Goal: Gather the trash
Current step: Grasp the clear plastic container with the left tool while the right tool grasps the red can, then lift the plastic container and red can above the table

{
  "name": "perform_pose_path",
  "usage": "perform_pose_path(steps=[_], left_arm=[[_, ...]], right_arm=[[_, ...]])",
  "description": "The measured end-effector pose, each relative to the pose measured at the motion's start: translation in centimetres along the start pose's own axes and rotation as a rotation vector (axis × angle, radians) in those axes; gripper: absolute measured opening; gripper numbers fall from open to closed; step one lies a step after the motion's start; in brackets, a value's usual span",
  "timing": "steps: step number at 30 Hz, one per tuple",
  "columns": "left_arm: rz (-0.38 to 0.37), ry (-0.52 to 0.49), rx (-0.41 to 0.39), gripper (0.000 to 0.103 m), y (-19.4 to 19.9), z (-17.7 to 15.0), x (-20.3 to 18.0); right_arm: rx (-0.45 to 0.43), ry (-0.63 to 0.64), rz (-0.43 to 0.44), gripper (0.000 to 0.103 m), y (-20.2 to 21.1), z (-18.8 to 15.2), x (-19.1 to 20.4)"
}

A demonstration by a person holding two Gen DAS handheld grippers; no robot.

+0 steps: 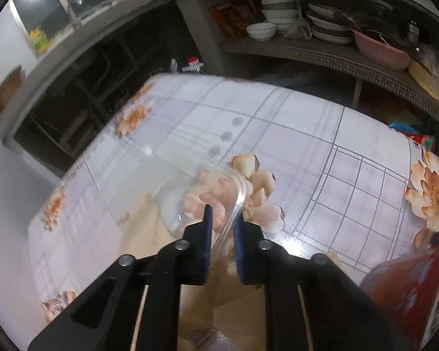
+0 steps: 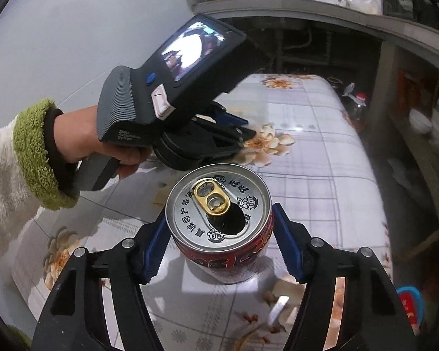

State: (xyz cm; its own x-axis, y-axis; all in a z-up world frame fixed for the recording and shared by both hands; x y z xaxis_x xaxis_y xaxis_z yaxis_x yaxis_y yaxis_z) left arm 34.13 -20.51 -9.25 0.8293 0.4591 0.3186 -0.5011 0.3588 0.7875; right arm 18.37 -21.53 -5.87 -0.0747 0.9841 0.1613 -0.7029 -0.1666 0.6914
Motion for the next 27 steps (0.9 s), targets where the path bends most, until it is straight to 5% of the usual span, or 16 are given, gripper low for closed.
perform_pose_path(steps=[10,15,22,27], left_arm=[[0.144,0.066,-0.212,0.003,8.9,1.5,3.6],[0.097,0.143,-0.293,0.003,16.2,0.6,3.0],[-0.226,0.41,-0.12,0.004,19.4,-4.7,-1.6],[-0.31,0.519,0.04,0.004,16.0,-10.1,-6.7]], right_arm=[[-0.025,-0.081,-0.047,0.063,4.1,-2.3,-2.3],[-0.028,-0.093,-0.06,0.063,5.9,-3.2,-2.8],[-0.001,-0.071,-0.086,0.063,8.0,-5.1,-2.7],[0.032,-0.049,-0.101,0.063,8.6,-6.5,-2.2]])
Point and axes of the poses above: each gripper's, at about its wrist camera, not at the fingertips, and y roughly against the way its jaws point, x to its left, z to its top, the point moved 5 cm from there along -y, roughly the way its jaws point
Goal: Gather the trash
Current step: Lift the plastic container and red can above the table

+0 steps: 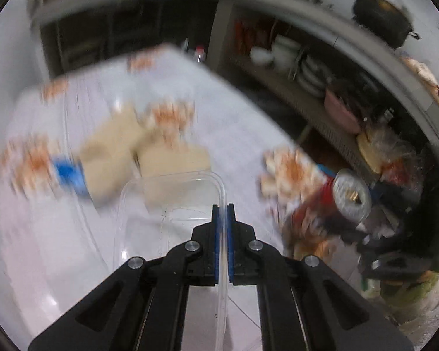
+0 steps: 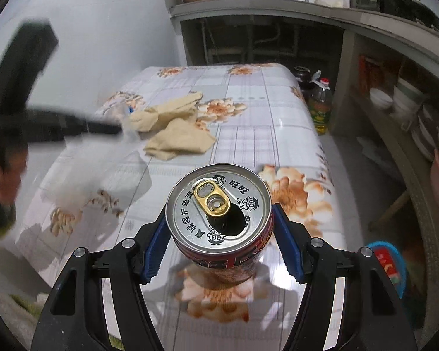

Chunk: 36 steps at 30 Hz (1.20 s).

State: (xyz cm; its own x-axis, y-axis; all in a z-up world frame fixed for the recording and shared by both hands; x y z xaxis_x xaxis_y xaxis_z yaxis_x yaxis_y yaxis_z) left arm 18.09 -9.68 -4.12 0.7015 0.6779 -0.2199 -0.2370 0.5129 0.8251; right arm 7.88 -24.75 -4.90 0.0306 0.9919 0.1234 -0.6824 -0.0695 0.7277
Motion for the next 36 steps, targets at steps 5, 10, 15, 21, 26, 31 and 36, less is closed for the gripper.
perform_pose_path(steps=[5,10,15,21,26,31,36], left_arm=[[-0.073,0.155,0.043,0.016,-2.3,-3.7,-0.4],[-0.083,0.168,-0.108,0.035,2.2,-4.4,0.3],[0.108,0.145,-0.148,0.046,4.7,-4.5,4.0],[0.16,0.207,0.0,0.046,1.5,-7.1,6.9],[0.027,0.281,0.038,0.03,1.5,-9.2,6.2],[0.037,0.266,0.044,0.03,2.1,-9.9,4.6],[0.113,0.223,0.033,0.03,1.5,-8.7,4.9]], right_arm=[[0.027,0.004,-0.001,0.063,-0.5,-0.9,0.3],[0.032,-0.008,0.037,0.063,-1.0,-1.4,0.7],[0.016,-0.023,0.06,0.065,-0.9,-1.7,0.9],[0.011,-0.048,0.08,0.065,-0.5,-1.6,0.7],[-0.004,-0.038,0.077,0.065,0.2,-1.6,0.9],[-0.014,-0.039,0.074,0.067,0.5,-1.7,0.6],[-0.005,-0.051,0.078,0.073,0.0,-1.9,0.6]])
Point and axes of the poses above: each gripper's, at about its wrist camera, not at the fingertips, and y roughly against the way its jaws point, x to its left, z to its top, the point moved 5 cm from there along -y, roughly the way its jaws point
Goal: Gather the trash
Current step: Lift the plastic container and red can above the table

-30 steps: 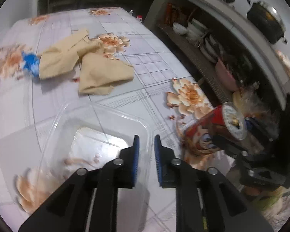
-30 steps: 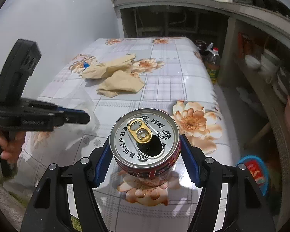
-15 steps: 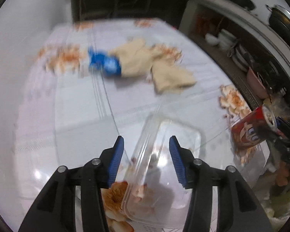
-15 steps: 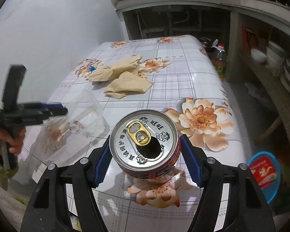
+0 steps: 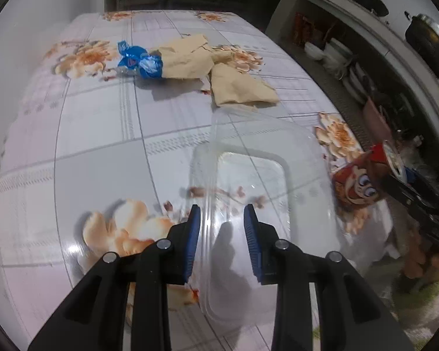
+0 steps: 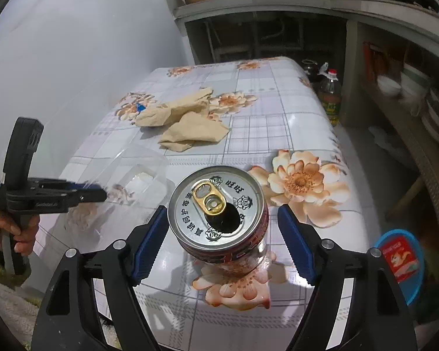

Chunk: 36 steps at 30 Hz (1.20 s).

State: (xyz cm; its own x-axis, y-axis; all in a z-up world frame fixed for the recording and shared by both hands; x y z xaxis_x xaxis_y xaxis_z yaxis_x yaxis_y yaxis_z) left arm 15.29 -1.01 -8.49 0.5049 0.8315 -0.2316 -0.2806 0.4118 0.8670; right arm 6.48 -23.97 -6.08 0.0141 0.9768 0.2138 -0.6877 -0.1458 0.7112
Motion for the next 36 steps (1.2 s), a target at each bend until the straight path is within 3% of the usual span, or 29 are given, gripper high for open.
perform_pose_path(steps=[3,8,10,31,36], left_arm=[[0.043,-0.027,-0.004,0.029,-0.9,0.7,0.1],[0.08,-0.048,-0.006,0.013,-1.7,0.9,0.2],[0.09,-0.057,-0.006,0.008,-1.9,0.8,0.2],[0.072,-0.037,-0.057,0.004,-1.5,1.4,-0.1],[0.074,-0.04,-0.079,0.003,-0.6,2.2,-0.8]], right_arm=[[0.003,0.004,-0.012,0.073,-0.4,-0.1,0.1],[0.001,-0.009,-0.015,0.073,-0.8,-0.1,0.1],[0.004,-0.003,-0.023,0.068,-1.0,-0.2,0.1],[-0.025,0.011,-0.047,0.064,-0.8,-0.2,0.2],[-0.069,0.011,-0.059,0.064,0.3,-0.2,-0.3]])
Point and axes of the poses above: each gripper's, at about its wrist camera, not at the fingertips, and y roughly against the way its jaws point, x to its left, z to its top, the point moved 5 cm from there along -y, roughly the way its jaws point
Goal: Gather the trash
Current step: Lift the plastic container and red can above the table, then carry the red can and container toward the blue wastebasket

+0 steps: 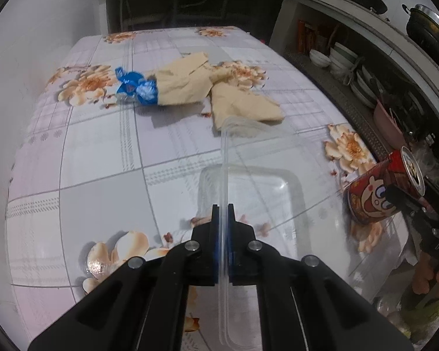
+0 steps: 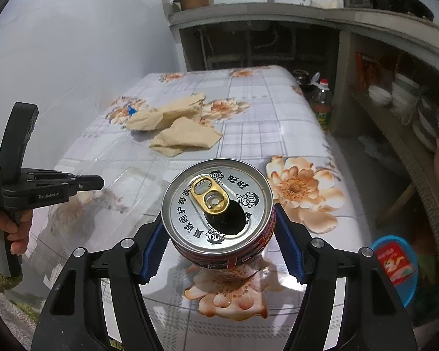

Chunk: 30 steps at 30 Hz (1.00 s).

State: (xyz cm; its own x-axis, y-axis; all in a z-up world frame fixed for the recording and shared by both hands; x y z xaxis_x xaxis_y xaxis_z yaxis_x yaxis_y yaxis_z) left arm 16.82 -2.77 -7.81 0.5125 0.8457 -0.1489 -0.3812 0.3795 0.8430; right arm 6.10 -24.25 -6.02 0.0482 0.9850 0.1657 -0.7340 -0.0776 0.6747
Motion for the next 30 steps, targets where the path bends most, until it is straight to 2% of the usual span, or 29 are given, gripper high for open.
perform_pose_path(steps=[5,8,12,16,22,25,28,30], left_arm=[[-0.009,-0.033,-0.033,0.003,1.3,1.6,-2.2],[-0.031,-0.08,-0.054,0.003,2.0,2.9,-5.0],[-0.064,-0.179,-0.079,0.003,2.3,4.5,-10.2],[-0.121,-0.305,-0.083,0.003,1.3,5.5,-17.3],[-0.237,-0.492,-0.037,0.003,-2.2,6.2,-29.3],[-0.267,-0.57,-0.025,0.003,-4.2,5.8,-34.3],[-0.287,-0.598,-0.001,0.003,-6.0,5.0,-37.1],[-0.295,-0.593,0.019,0.003,-6.8,4.5,-37.6]], right_arm=[[-0.061,-0.033,-0.011,0.064,2.4,0.1,-1.8],[-0.116,-0.069,-0.037,0.064,4.9,0.0,-3.8],[-0.176,-0.138,-0.09,0.064,8.3,-1.0,-7.4],[-0.207,-0.228,-0.162,0.064,11.3,-3.0,-11.7],[-0.224,-0.457,-0.334,0.064,16.3,-8.8,-20.7],[-0.215,-0.631,-0.441,0.064,18.9,-12.9,-26.7],[-0.167,-0.733,-0.521,0.064,19.4,-16.4,-31.1],[-0.118,-0.783,-0.541,0.064,18.3,-18.0,-33.3]])
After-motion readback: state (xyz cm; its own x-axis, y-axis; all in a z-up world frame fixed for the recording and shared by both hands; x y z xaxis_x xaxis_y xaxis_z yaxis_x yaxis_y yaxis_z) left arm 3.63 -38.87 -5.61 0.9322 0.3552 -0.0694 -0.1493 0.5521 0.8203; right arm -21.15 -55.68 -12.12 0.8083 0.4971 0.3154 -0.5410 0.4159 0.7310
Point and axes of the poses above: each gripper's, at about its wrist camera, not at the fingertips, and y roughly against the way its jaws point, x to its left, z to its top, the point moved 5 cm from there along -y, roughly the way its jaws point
